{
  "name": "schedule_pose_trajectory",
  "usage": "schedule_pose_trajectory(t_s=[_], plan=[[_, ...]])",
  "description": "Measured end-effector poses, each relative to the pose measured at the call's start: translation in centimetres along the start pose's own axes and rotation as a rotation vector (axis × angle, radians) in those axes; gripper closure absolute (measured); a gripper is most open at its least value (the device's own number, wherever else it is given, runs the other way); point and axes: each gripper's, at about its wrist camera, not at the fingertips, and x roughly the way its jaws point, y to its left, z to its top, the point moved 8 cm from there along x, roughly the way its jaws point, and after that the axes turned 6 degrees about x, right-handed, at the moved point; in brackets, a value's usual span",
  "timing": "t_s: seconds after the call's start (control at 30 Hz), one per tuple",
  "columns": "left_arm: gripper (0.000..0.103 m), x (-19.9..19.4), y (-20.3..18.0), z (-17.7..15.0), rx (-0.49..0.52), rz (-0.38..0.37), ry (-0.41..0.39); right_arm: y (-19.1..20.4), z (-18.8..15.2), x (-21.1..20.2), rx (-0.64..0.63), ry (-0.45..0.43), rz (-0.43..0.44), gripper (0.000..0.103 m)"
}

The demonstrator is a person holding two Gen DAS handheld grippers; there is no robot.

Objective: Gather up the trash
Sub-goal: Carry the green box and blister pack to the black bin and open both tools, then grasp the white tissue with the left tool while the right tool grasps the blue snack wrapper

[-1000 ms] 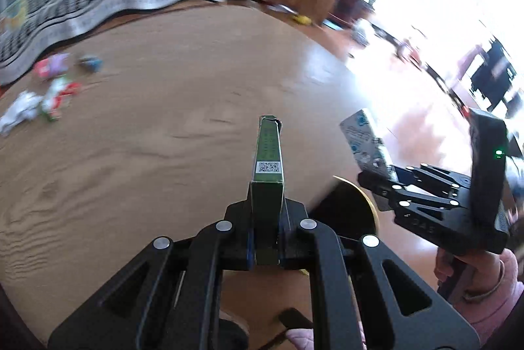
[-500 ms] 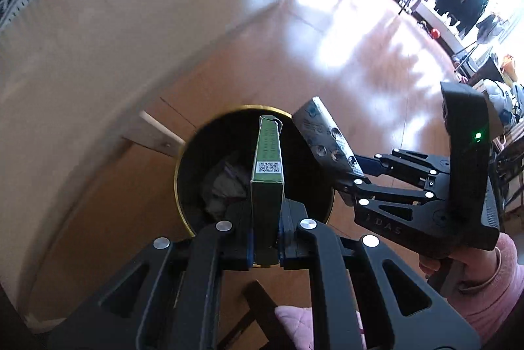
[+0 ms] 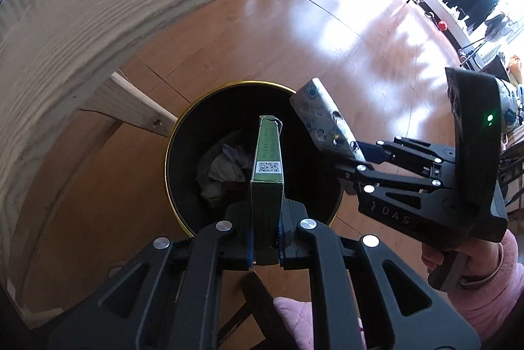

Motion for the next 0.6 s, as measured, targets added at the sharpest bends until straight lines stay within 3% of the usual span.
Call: schedule_pose_trajectory(t_s=[0.07,0.1,0.13,0.17,0.23,0.3,0.47,0.6], plan=[[0.089,-0.4,0.1,0.3,0.015,0.009,-0.021,0.1,0.4,0.1,0.0,0.004,-0.023,0.067],[0.065,-0.7,0.1,0.4,0.025,0.012,-0.026,0.0,0.6,0.0,0.002,0.003,-0.042,0.049],[0.02,-1.1,0.2,0.5,0.029,0.017,-0.033,-0.3,0.9,-0.2,-0.001,-0.002,-0.077,0.023],[0.006,-1.7,0.2,0.8,0.034,0.035,-0.06,-0.5,1.1,-0.6,-0.015,-0.023,-0.105,0.015],[0.006,-3.2,0.2,1.4,0.048,0.053,-0.132,-0.4,1.6,-1.3,-0.049,-0.055,-0.141,0.012],[0.006,-4.1,0.5,1.7,0.056,0.071,-0.148,-0.6,1.9,-1.7,-0.061,-0.068,-0.168,0.01],[0.006,-7.9,2.6,2.2,0.025,0.138,-0.24,-1.7,2.5,-2.7,0.012,-0.104,-0.155,0.008],[0.006,-11.6,6.2,1.1,-0.056,0.187,-0.247,-2.8,3.4,-3.9,0.041,-0.186,-0.206,0.007]])
